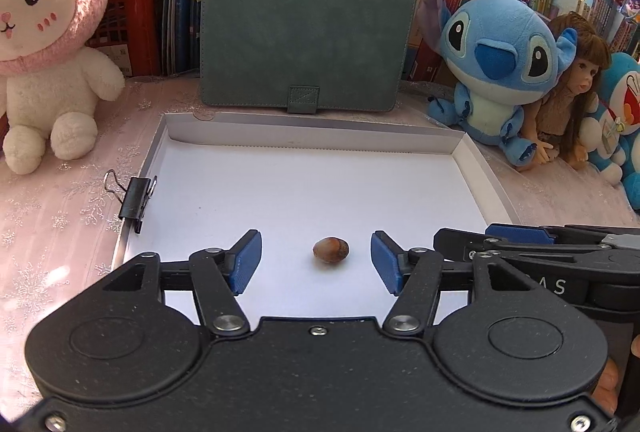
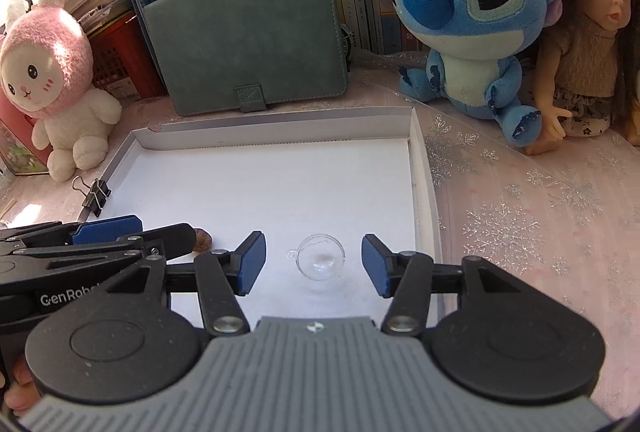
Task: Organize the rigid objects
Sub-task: 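Open both grippers to release the acorn and cup inside the tray, then move the left tool to a black round lid while the right tool moves to a black binder clip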
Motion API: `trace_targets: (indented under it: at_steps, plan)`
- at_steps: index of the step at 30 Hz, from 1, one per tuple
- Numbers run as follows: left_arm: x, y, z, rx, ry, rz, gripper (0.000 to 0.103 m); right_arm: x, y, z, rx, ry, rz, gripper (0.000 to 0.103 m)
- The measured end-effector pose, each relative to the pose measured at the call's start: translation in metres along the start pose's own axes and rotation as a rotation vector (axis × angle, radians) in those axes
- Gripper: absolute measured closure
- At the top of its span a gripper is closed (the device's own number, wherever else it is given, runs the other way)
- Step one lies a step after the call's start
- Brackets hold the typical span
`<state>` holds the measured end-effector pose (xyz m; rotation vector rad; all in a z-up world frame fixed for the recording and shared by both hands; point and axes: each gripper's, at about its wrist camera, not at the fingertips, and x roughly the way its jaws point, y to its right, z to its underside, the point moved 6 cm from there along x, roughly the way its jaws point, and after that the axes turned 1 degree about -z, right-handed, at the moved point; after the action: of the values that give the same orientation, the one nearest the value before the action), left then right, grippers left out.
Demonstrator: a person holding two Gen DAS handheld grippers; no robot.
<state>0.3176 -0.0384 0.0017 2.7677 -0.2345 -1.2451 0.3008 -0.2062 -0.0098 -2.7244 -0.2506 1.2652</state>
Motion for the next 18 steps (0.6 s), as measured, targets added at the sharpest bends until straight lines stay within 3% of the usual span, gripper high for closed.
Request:
trace_targets:
  at_steps: [3, 7, 18]
  plan:
    - [-0.016, -0.004, 0.006, 0.006, 0.041, -0.009, 0.021, -0.012, 0.000, 0.004, -0.016, 0.038, 0.003, 0.028]
    - [-0.034, -0.005, 0.015, 0.023, 0.072, 0.001, 0.018, -0.027, -0.002, 0.010, -0.038, 0.081, -0.009, 0.020]
    - [-0.085, -0.007, 0.057, 0.027, 0.181, 0.064, 0.016, -0.076, -0.019, 0.051, -0.162, 0.192, -0.032, 0.015]
